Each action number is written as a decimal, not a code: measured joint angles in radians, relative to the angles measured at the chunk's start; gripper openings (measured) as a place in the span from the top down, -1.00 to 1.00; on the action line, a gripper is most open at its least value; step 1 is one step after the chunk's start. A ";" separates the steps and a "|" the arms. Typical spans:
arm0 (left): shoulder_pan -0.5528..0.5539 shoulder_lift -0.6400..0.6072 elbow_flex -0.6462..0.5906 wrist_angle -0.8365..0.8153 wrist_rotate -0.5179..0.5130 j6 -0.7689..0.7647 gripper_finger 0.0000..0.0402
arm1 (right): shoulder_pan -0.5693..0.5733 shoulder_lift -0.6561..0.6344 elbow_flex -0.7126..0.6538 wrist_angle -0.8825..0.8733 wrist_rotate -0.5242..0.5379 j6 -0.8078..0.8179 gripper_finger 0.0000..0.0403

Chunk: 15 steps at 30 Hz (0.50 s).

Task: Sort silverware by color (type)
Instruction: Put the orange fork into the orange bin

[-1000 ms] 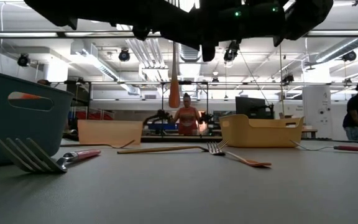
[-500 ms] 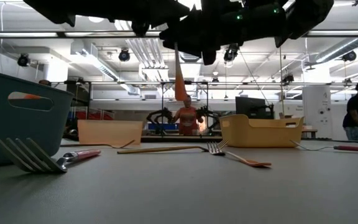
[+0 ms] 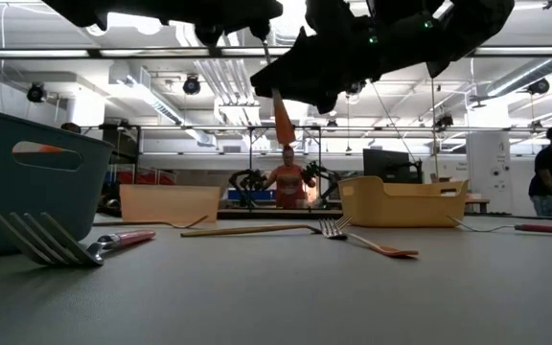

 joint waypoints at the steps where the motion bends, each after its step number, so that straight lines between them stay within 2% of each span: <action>1: 0.000 -0.005 0.000 -0.001 -0.014 0.006 1.00 | 0.000 0.000 0.000 -0.006 -0.021 0.000 0.41; 3: 0.000 -0.015 0.000 -0.007 -0.036 0.017 1.00 | 0.000 0.000 0.000 -0.012 -0.056 -0.001 0.47; 7: 0.000 -0.026 0.000 -0.012 -0.037 0.035 1.00 | 0.003 0.000 0.000 -0.010 -0.059 -0.032 0.66; 10: 0.000 -0.026 0.000 -0.016 -0.037 0.036 1.00 | 0.020 0.000 0.000 -0.006 0.005 -0.080 0.90; 12: 0.000 -0.026 0.000 -0.021 -0.037 0.036 1.00 | 0.032 0.000 0.000 0.001 0.060 -0.107 0.94; 15: 0.000 -0.026 0.000 -0.020 -0.038 0.036 1.00 | 0.038 0.000 0.000 0.025 0.085 -0.122 0.96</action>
